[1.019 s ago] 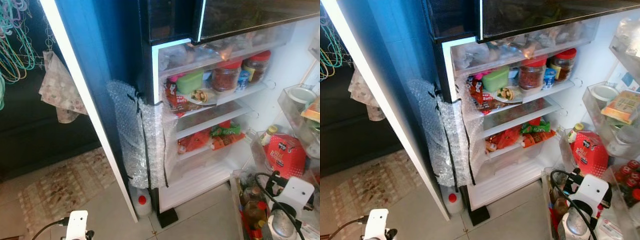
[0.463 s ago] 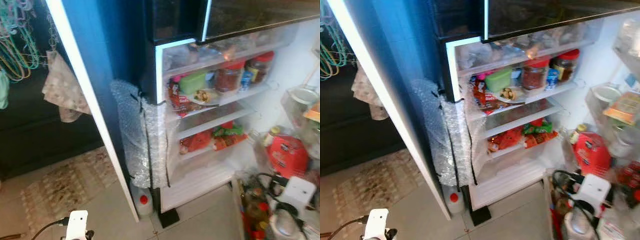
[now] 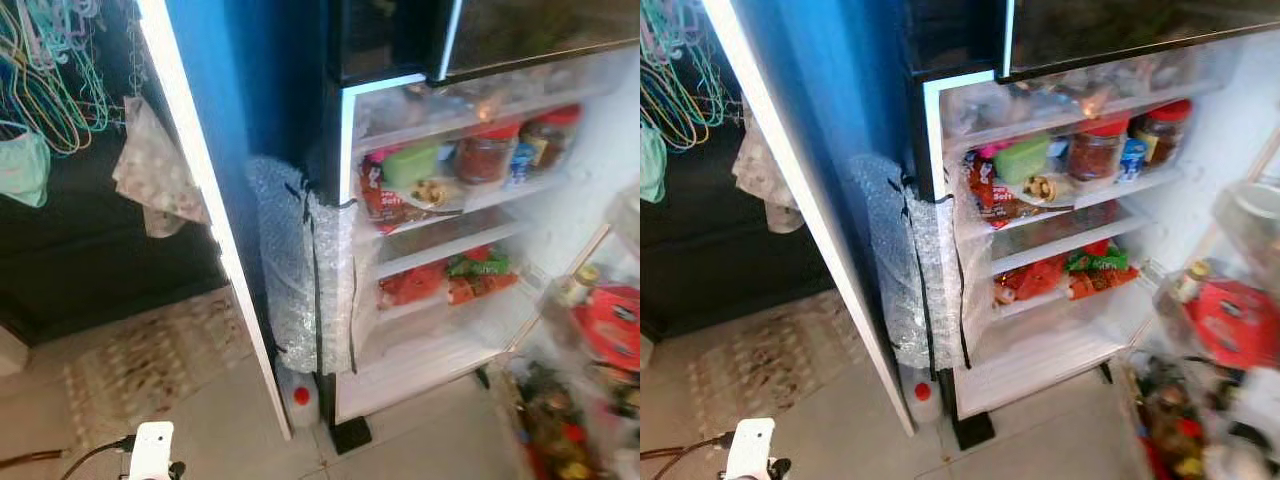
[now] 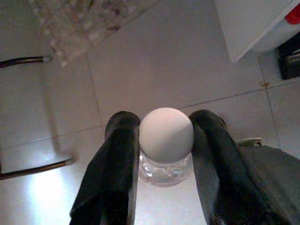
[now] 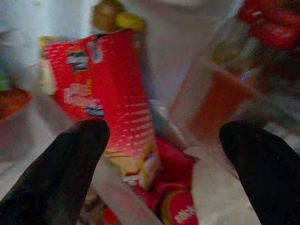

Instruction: Restocking fridge

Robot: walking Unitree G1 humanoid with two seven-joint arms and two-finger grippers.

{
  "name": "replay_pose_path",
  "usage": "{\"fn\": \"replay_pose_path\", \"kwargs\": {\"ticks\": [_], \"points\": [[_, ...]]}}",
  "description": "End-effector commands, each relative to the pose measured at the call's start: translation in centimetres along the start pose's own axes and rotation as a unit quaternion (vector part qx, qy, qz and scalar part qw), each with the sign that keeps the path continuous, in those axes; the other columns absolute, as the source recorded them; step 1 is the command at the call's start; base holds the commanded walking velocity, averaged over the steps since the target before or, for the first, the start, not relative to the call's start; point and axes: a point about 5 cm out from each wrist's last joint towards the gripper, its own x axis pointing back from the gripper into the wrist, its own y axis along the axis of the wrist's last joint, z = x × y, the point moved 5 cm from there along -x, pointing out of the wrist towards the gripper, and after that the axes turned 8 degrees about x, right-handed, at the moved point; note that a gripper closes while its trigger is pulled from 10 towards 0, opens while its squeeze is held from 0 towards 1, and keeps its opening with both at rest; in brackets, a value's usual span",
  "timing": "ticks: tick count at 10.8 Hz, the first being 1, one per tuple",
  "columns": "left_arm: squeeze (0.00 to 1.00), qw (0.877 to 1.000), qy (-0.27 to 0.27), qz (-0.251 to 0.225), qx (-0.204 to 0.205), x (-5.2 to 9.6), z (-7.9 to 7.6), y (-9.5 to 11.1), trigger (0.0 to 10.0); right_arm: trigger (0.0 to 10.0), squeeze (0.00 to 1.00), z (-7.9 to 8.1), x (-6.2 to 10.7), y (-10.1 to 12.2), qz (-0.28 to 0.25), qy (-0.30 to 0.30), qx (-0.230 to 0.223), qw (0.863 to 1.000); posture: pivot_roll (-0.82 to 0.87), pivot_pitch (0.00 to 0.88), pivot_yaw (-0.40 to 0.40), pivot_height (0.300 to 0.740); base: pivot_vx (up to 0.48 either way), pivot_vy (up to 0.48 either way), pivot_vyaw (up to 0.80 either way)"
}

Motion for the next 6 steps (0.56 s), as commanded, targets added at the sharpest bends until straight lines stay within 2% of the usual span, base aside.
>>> {"fn": "replay_pose_path", "kwargs": {"ticks": [1, 2, 3, 4, 5, 6], "points": [[0.0, 1.0, 0.006, 0.002, -0.008, 0.0, 0.4, -0.1, 10.0, 10.0, 0.0, -1.4, -0.2, -0.5, 0.013, -0.02, -0.007, 1.0, -0.12, 0.0, 0.047, 0.74, 0.0, 0.0, 0.0], [0.0, 1.0, 0.006, 0.002, -0.008, 0.0, 0.4, -0.1, 10.0, 10.0, 0.0, -0.8, 0.1, -1.0, 0.023, -0.008, -0.005, 1.0, -0.12, 0.0, 0.048, 0.74, 0.0, 0.0, 0.0], [0.0, 1.0, 0.003, 0.003, -0.007, 0.0, 0.3, -0.1, 10.0, 10.0, 0.0, 2.4, 1.3, -2.6, 0.052, 0.057, -0.015, 0.997, -0.11, 0.0, 0.049, 0.74, 0.0, 0.0, 0.0], [0.0, 1.0, 0.003, 0.004, -0.007, 0.0, 0.3, -0.1, 10.0, 10.0, 0.0, 4.2, 2.2, -3.4, 0.071, 0.097, -0.021, 0.993, -0.11, 0.0, 0.049, 0.74, 0.0, 0.0, 0.0], [0.0, 1.0, 0.003, 0.004, -0.007, 0.0, 0.3, -0.1, 10.0, 10.0, 0.0, 6.9, 3.7, -4.7, 0.096, 0.155, -0.012, 0.983, -0.11, 0.0, 0.048, 0.74, 0.0, 0.0, 0.0], [0.0, 1.0, 0.003, 0.004, -0.003, 0.0, 0.2, -0.1, 10.0, 10.0, 0.0, 10.5, 7.2, -7.8, 0.164, 0.238, -0.003, 0.957, -0.11, 0.0, 0.047, 0.74, 0.0, 0.0, 0.0]]}}
